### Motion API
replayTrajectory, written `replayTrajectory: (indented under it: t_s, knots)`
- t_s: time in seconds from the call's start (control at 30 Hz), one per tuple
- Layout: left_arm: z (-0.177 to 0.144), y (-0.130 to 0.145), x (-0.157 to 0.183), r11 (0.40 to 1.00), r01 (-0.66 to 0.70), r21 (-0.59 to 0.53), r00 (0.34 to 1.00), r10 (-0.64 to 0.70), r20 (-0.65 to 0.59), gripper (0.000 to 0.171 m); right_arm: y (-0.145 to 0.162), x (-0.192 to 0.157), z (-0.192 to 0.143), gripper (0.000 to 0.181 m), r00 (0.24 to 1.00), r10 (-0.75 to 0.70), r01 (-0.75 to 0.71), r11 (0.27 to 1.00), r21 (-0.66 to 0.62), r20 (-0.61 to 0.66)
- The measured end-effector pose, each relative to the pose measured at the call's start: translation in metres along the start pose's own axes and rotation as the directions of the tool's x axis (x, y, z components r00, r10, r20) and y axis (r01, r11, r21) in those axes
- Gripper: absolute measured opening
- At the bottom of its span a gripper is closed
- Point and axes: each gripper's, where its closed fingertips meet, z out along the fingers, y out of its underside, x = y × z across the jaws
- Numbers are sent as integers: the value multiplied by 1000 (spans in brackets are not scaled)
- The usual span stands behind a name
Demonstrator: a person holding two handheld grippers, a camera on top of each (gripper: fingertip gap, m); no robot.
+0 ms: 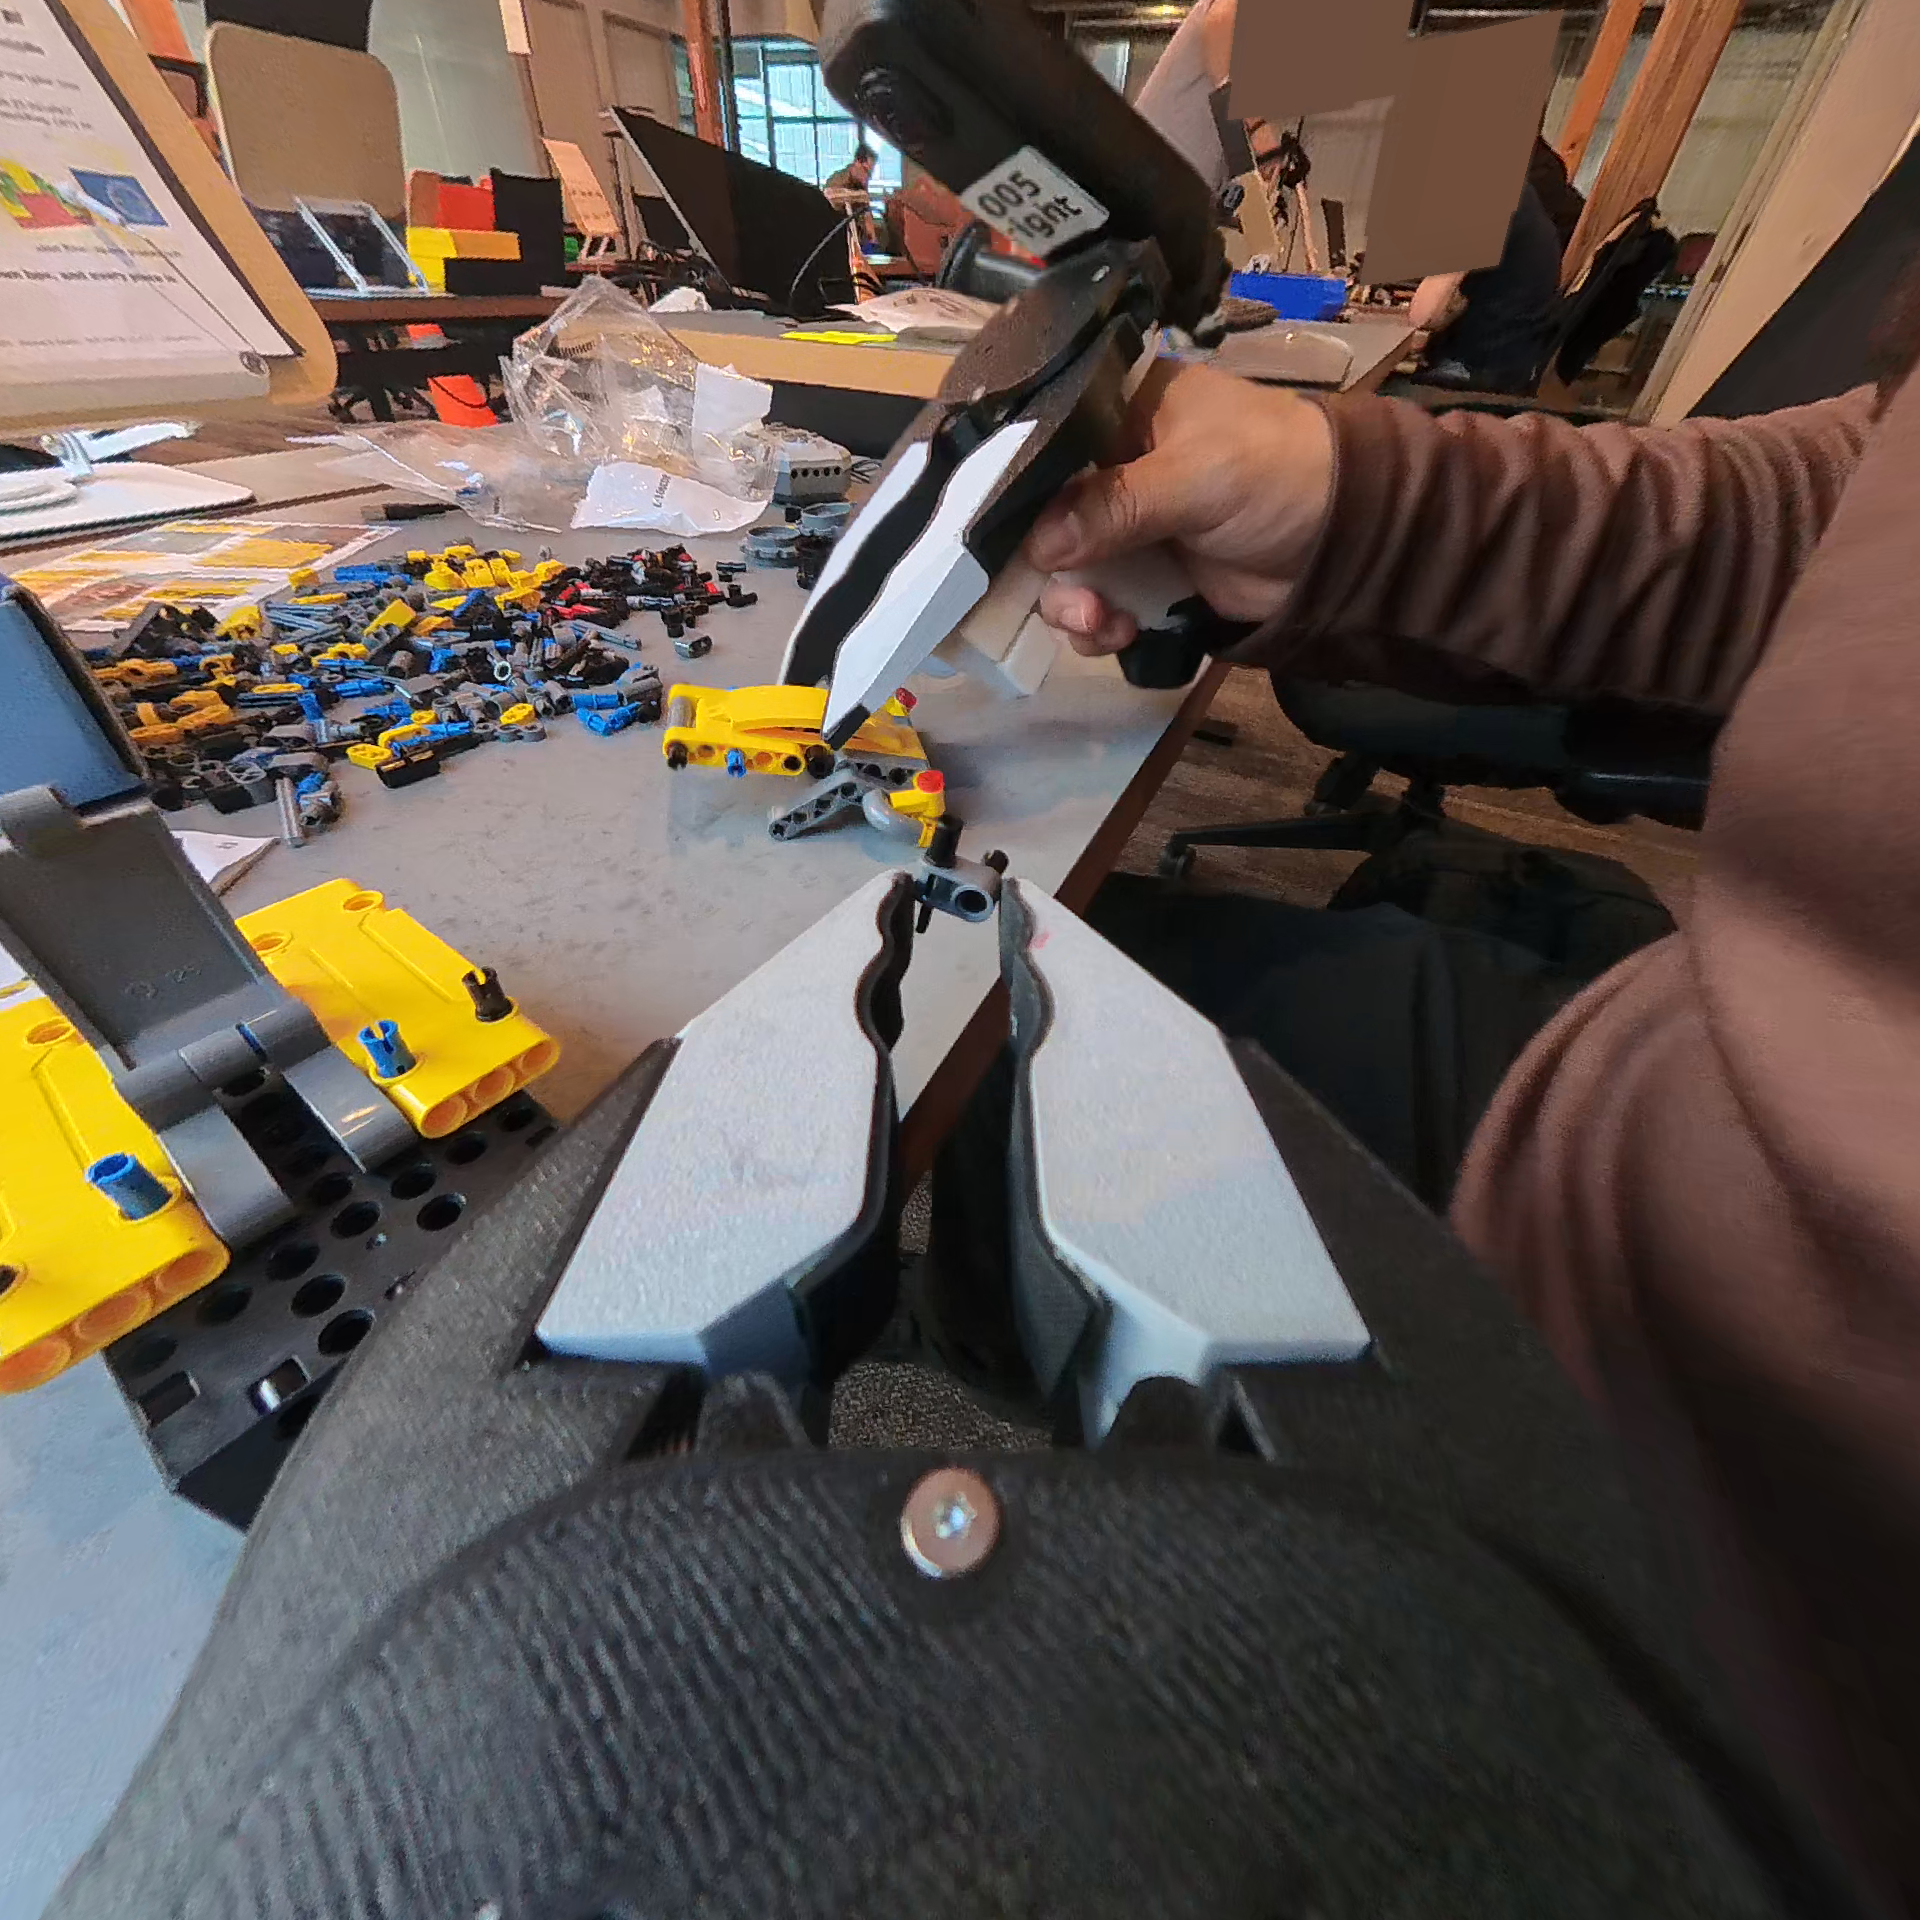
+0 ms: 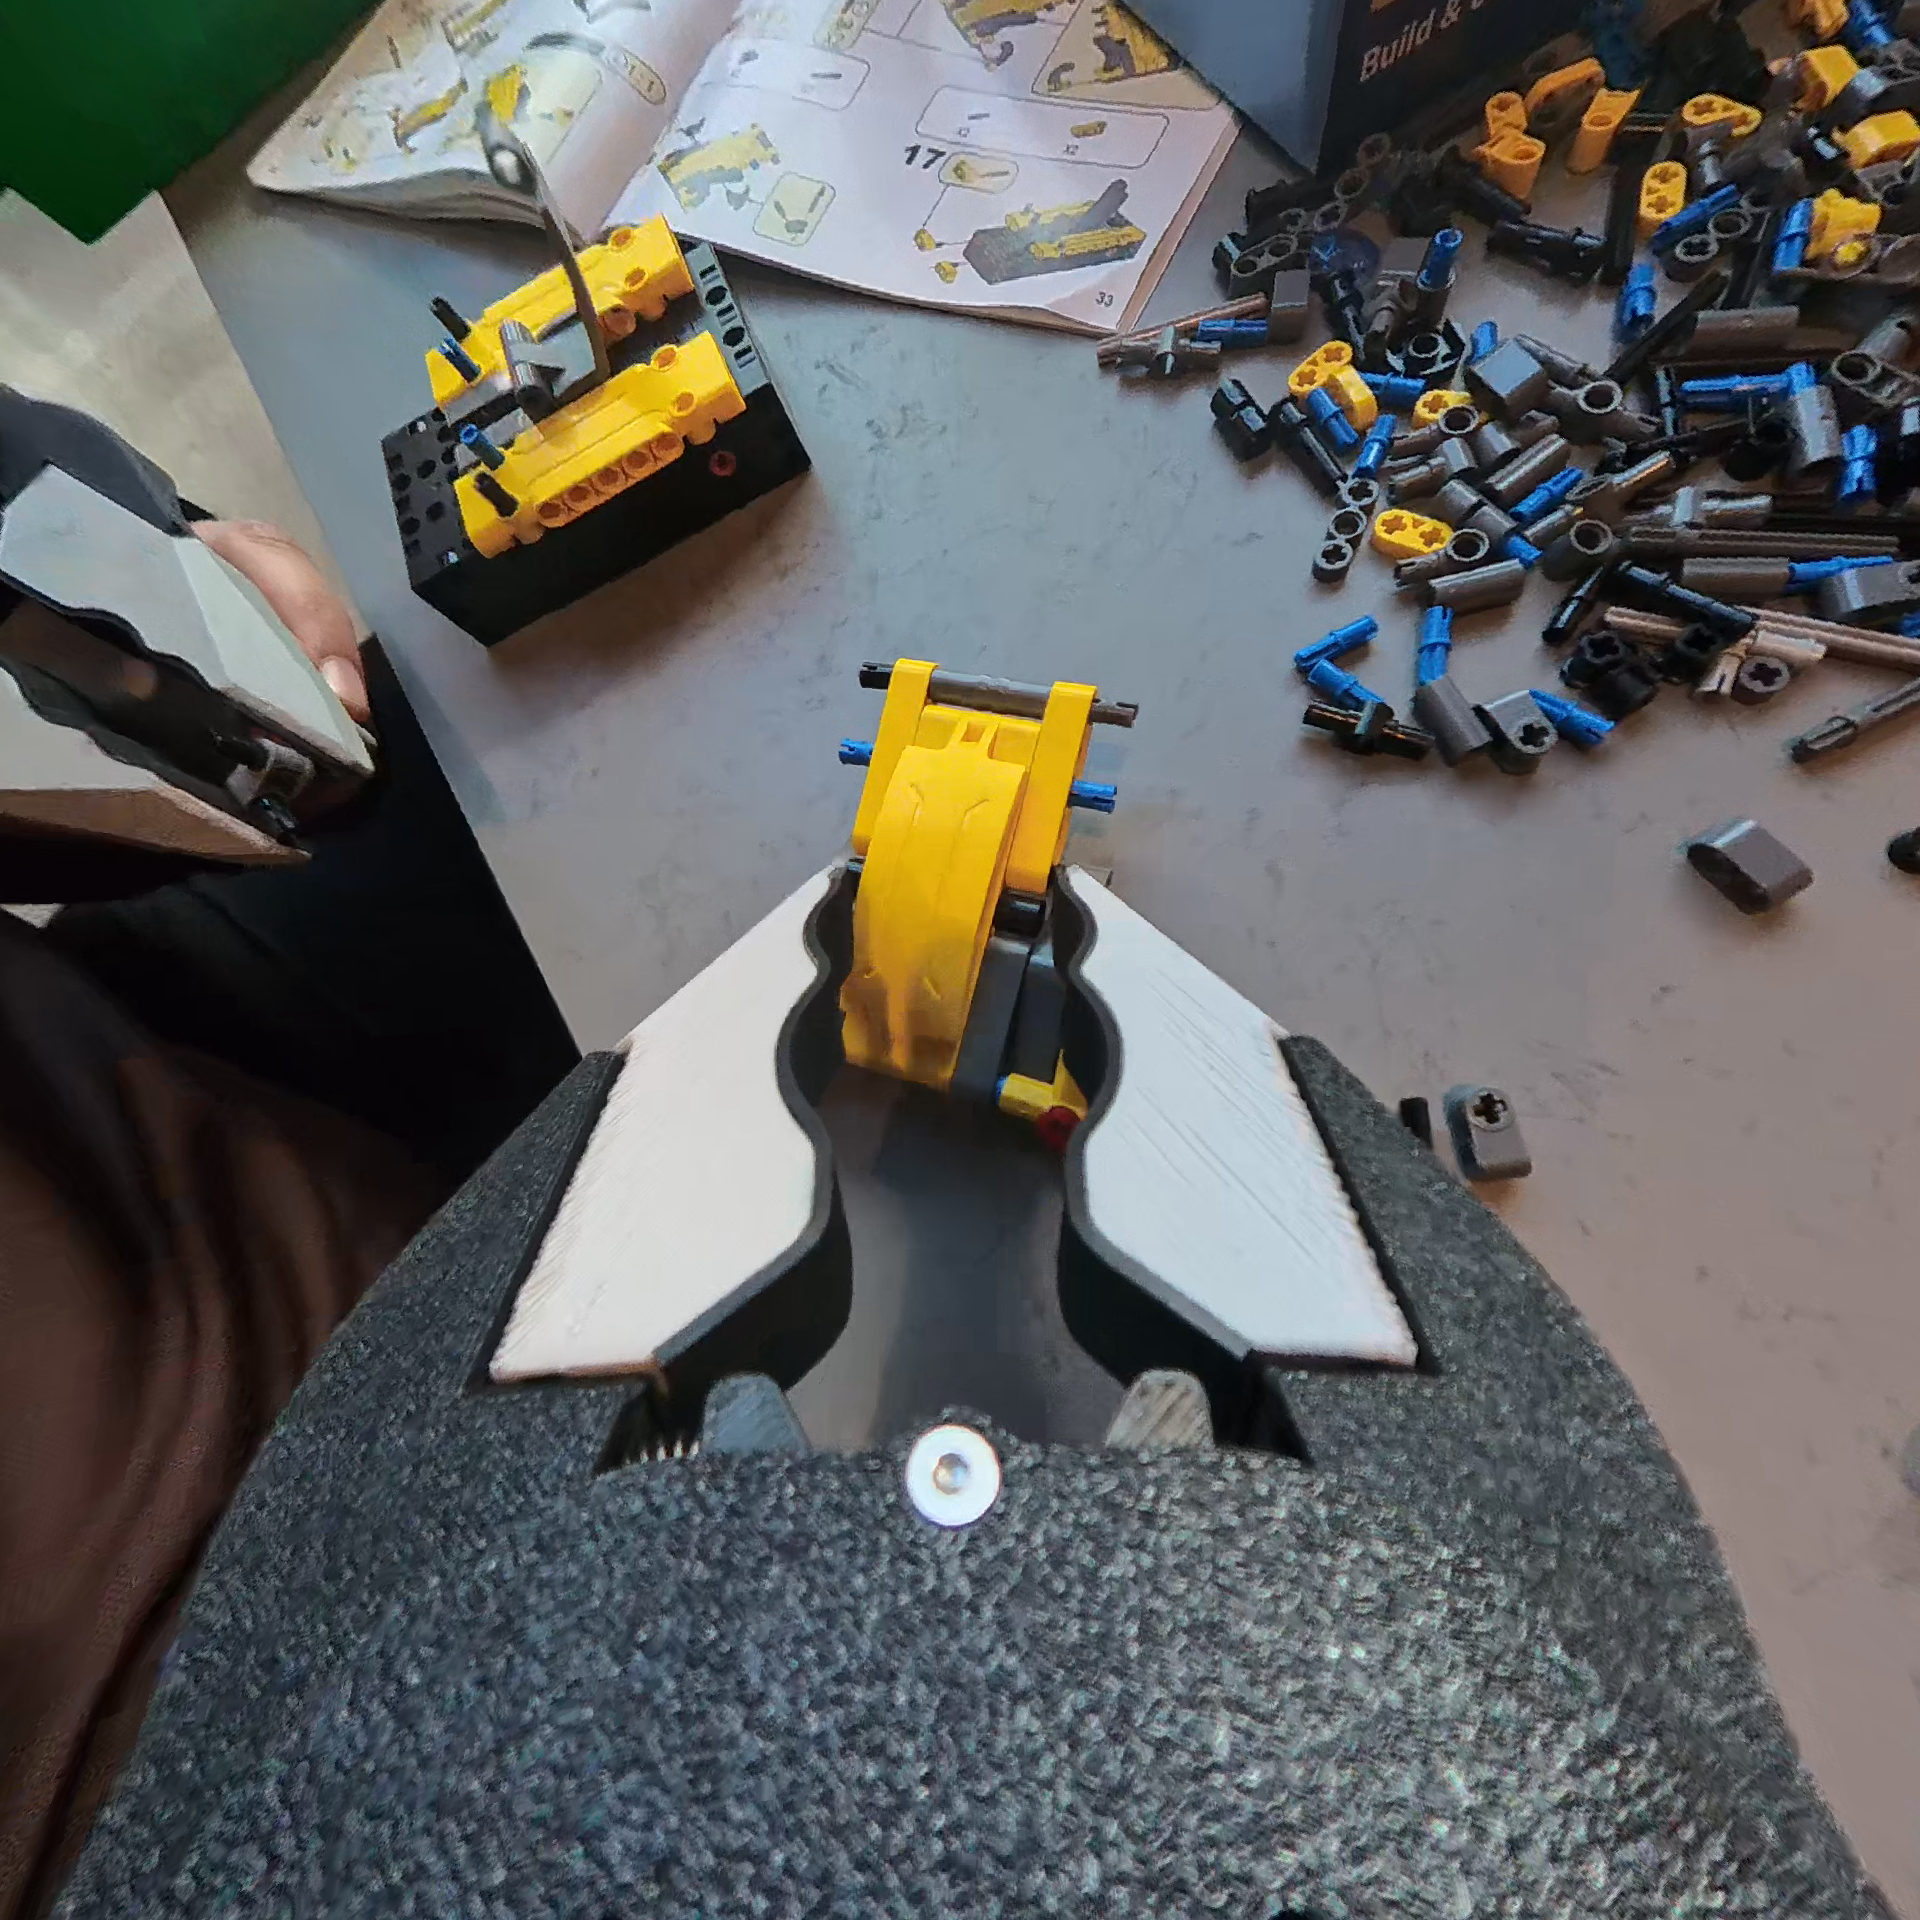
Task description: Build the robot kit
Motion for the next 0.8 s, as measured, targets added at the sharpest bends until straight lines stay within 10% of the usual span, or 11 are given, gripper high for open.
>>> replayTrajectory:
  t_s: [0.8]
  knots:
    - [-4,-4,19,995,-99,-14,995,99,-11,14,-5,-6,1,0,936,-343,303,900,-313,-79]
